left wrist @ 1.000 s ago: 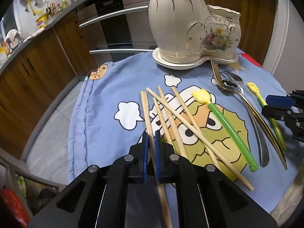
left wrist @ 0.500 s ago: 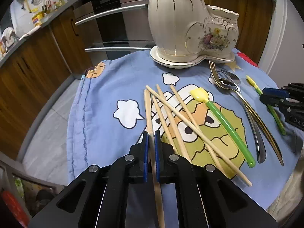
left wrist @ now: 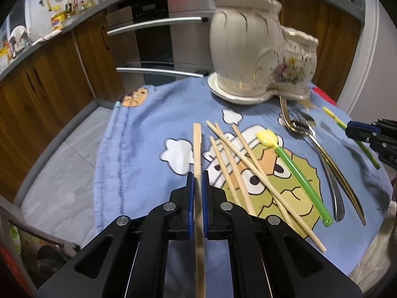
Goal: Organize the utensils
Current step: 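Grasp wooden chopstick with left tool while right tool grasps yellow plastic spoon, then lower chopstick into tall cup with left tool while right tool drops spoon in short cup, then open both tools, then grasp another wooden chopstick with the left tool, then close the right tool around a silver fork beside the holder saucer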
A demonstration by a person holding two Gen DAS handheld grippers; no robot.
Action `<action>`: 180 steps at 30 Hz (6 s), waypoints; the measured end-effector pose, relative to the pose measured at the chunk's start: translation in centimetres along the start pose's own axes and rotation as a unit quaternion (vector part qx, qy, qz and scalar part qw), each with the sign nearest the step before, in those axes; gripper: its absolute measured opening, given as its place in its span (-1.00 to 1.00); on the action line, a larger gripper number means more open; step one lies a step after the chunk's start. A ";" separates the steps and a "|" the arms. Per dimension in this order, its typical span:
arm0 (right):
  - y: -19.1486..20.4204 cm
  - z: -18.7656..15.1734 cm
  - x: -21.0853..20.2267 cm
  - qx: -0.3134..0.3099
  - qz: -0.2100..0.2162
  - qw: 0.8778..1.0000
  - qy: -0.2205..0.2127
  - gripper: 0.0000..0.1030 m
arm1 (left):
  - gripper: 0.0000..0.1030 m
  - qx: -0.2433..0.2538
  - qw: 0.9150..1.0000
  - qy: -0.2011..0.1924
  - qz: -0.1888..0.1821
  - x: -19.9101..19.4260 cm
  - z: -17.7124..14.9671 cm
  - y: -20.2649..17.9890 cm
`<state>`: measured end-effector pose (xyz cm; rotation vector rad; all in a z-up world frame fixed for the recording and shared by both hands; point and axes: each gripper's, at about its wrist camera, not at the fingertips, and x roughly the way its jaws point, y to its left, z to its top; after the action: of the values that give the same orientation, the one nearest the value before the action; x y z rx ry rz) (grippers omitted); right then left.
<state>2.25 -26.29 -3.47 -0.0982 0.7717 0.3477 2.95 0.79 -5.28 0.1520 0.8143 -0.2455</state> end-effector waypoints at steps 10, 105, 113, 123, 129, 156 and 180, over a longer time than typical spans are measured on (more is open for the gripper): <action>-0.3 3.2 -3.9 0.031 0.035 0.986 -0.159 -0.81 | -0.88 -0.047 0.987 -0.143 -0.064 -5.2 1.9 1.7; -1.9 8.3 -1.4 0.075 -0.011 0.968 -0.238 0.91 | 0.80 -0.033 0.967 -0.253 0.003 -4.2 9.4 -0.9; -1.6 6.2 -1.0 0.104 -0.020 0.976 -0.193 0.91 | 0.85 -0.043 0.981 -0.187 0.031 -3.2 5.8 0.4; -0.3 3.2 -0.8 0.103 -0.024 0.983 -0.150 0.91 | 0.85 -0.050 0.991 -0.115 0.044 -2.3 2.0 1.0; 0.0 2.6 0.1 0.099 -0.033 0.986 -0.132 0.91 | 0.79 -0.045 0.997 -0.049 0.033 -0.6 0.3 0.7; -0.6 2.5 1.4 0.091 0.018 0.993 -0.072 0.79 | -0.90 -0.029 1.000 0.003 -0.002 0.8 -0.4 -1.2; 7.0 2.4 6.0 -0.048 -0.003 0.999 0.025 -0.62 | -0.90 -0.048 0.996 -0.055 -0.054 -1.1 -0.7 0.7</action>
<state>5.40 -17.58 -5.69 -0.2003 0.8048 0.3779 1.95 1.79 -4.96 0.0042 0.7242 -0.3131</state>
